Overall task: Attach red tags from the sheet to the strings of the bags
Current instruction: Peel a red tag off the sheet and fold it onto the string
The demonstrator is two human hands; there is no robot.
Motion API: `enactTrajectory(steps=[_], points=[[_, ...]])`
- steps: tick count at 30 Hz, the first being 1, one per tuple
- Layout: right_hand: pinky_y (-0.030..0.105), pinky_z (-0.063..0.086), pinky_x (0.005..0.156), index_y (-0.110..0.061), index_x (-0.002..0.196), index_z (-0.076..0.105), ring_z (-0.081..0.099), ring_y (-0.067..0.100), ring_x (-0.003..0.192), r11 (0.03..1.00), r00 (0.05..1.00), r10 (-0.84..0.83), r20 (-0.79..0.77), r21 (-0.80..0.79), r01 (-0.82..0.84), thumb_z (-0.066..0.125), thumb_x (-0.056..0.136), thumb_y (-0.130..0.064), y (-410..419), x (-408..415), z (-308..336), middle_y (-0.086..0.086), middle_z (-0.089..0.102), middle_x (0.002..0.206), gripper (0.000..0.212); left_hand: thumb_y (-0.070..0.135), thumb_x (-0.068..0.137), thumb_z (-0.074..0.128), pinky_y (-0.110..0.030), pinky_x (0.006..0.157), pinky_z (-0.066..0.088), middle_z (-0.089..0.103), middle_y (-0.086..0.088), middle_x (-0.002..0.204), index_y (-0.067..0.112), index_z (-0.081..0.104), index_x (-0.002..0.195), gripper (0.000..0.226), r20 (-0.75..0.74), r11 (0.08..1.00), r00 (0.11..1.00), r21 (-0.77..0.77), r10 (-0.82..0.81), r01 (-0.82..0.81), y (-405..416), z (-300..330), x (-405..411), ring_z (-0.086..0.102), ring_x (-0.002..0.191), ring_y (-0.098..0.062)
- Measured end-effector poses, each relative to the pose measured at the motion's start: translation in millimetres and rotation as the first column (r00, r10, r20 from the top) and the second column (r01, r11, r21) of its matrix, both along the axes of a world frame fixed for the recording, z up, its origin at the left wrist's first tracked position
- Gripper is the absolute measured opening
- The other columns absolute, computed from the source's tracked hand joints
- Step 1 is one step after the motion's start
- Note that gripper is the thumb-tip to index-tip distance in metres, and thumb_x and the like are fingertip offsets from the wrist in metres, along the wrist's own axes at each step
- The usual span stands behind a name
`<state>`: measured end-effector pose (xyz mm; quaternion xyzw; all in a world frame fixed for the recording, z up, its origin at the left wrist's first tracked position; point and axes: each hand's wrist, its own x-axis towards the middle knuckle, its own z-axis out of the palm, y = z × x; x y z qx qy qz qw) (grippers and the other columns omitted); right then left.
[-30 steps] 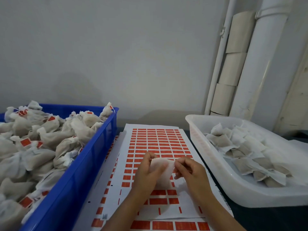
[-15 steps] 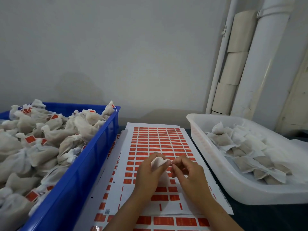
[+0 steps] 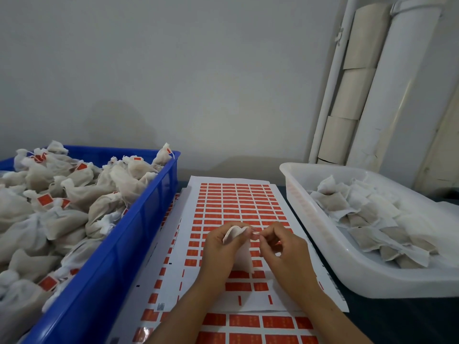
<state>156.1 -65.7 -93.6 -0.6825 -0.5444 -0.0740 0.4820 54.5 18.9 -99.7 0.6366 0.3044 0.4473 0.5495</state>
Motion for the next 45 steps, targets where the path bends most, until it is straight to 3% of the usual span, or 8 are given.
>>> enactTrajectory(steps=[10, 18, 22, 27, 33, 39, 43, 45], points=[[0.015, 0.051, 0.068, -0.028, 0.070, 0.050, 0.062, 0.009, 0.064, 0.997, 0.994, -0.069, -0.089, -0.037, 0.066, 0.063, 0.085, -0.017, -1.7, 9.4, 0.2, -0.012, 0.061, 0.071, 0.022, 0.029, 0.079, 0.070, -0.016, 0.052, 0.041, 0.057, 0.024, 0.077, 0.030, 0.061, 0.074, 0.011, 0.005, 0.969, 0.987, -0.190, 0.161, -0.157, 6.8, 3.5, -4.2, 0.056, 0.072, -0.010], [0.015, 0.053, 0.056, -0.022, 0.076, 0.054, 0.065, 0.005, 0.063, 0.990, 0.961, 0.002, -0.277, -0.137, -0.041, 0.059, 0.088, -0.018, -2.1, 19.9, -3.8, -0.010, 0.065, 0.077, 0.014, 0.027, 0.082, 0.068, -0.016, 0.060, 0.047, 0.059, 0.022, 0.085, 0.030, 0.061, 0.079, 0.007, -0.068, 0.995, 0.994, -0.036, 0.086, -0.088, 11.2, 6.9, -12.3, 0.058, 0.080, -0.013], [0.012, 0.051, 0.055, -0.024, 0.078, 0.055, 0.064, 0.004, 0.061, 0.983, 0.964, 0.013, -0.264, -0.172, -0.060, 0.059, 0.089, -0.023, -1.8, 22.8, -6.8, -0.013, 0.064, 0.074, 0.011, 0.030, 0.084, 0.064, -0.020, 0.069, 0.051, 0.062, 0.018, 0.086, 0.027, 0.061, 0.082, 0.005, -0.150, 0.998, 0.987, 0.032, 0.051, -0.047, 13.3, 7.7, -14.1, 0.060, 0.081, -0.013], [0.013, 0.052, 0.058, -0.021, 0.079, 0.059, 0.065, 0.006, 0.063, 0.976, 0.954, 0.060, -0.294, -0.183, -0.118, 0.060, 0.087, -0.021, -1.7, 28.1, -5.7, -0.011, 0.065, 0.071, 0.008, 0.034, 0.084, 0.063, -0.029, 0.074, 0.054, 0.064, 0.010, 0.090, 0.024, 0.062, 0.084, 0.009, -0.215, 0.999, 0.976, 0.010, 0.041, -0.040, 20.2, 11.3, -20.4, 0.060, 0.083, -0.016], [0.011, 0.051, 0.059, -0.023, 0.078, 0.060, 0.064, 0.003, 0.067, 0.967, 0.955, 0.067, -0.289, -0.217, -0.133, 0.059, 0.089, -0.017, -3.8, 27.6, -5.4, -0.011, 0.066, 0.074, 0.012, 0.029, 0.093, 0.051, -0.018, 0.064, 0.048, 0.064, 0.011, 0.087, 0.023, 0.061, 0.083, 0.015, -0.250, 0.993, 0.966, -0.086, 0.062, -0.085, 41.0, 17.9, -36.8, 0.061, 0.076, -0.007], [0.008, 0.047, 0.073, -0.043, 0.084, 0.052, 0.058, -0.005, 0.084, 0.909, 0.972, 0.188, -0.139, -0.350, -0.226, 0.062, 0.085, -0.036, -1.4, -9.7, -1.9, -0.027, 0.058, 0.087, 0.012, 0.029, 0.097, 0.043, -0.020, 0.062, 0.045, 0.061, 0.003, 0.085, 0.020, 0.056, 0.083, 0.020, -0.494, 0.986, 0.856, 0.014, 0.152, -0.167, 62.6, 12.7, -54.8, 0.058, 0.072, -0.009], [0.014, 0.040, 0.090, -0.051, 0.098, 0.040, 0.048, -0.004, 0.099, 0.826, 0.960, 0.280, -0.029, -0.501, -0.257, 0.061, 0.074, -0.058, 4.6, -48.4, -8.4, -0.033, 0.043, 0.107, 0.033, 0.017, 0.095, 0.045, -0.014, 0.051, 0.040, 0.054, 0.002, 0.077, 0.016, 0.051, 0.070, 0.026, -0.539, 0.987, 0.828, 0.037, 0.150, -0.155, 62.5, 15.3, -64.2, 0.052, 0.065, -0.008], [0.022, 0.035, 0.100, -0.051, 0.107, 0.036, 0.040, -0.004, 0.105, 0.809, 0.960, 0.278, 0.023, -0.544, -0.221, 0.060, 0.072, -0.063, 6.0, -58.5, -12.7, -0.030, 0.040, 0.121, 0.044, 0.016, 0.095, 0.044, -0.016, 0.058, 0.045, 0.053, 0.000, 0.076, 0.010, 0.057, 0.079, 0.022, -0.580, 0.986, 0.797, 0.077, 0.167, -0.151, 61.7, 14.0, -71.8, 0.058, 0.071, -0.015]])
